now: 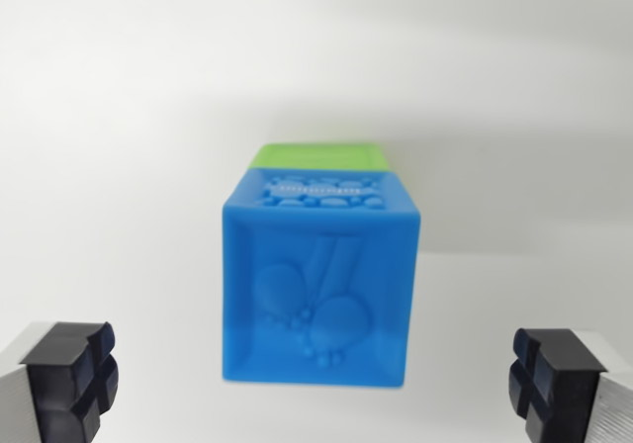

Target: Stack cube

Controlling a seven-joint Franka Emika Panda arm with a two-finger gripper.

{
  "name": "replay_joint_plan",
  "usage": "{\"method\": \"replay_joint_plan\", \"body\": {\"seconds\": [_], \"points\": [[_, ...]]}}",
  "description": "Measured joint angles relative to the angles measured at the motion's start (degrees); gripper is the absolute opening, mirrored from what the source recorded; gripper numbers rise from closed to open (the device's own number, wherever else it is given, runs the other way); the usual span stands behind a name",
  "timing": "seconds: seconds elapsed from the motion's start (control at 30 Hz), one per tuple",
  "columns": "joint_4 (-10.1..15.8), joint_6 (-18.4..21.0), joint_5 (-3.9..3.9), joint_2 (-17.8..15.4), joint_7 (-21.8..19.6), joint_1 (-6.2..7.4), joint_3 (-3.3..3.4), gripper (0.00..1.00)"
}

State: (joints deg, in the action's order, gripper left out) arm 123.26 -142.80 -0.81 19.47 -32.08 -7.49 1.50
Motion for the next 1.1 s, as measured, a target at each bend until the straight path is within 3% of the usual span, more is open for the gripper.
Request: {"method": "replay_joint_plan", "body": {"seconds": [0.47, 1.1], "points": [[-0.9, 7.0, 0.19, -6.2, -0.1, 0.00, 0.03, 1.00], [-4.9, 17.6, 0.35, -12.7, -0.2, 0.00, 0.03, 1.00]]}}
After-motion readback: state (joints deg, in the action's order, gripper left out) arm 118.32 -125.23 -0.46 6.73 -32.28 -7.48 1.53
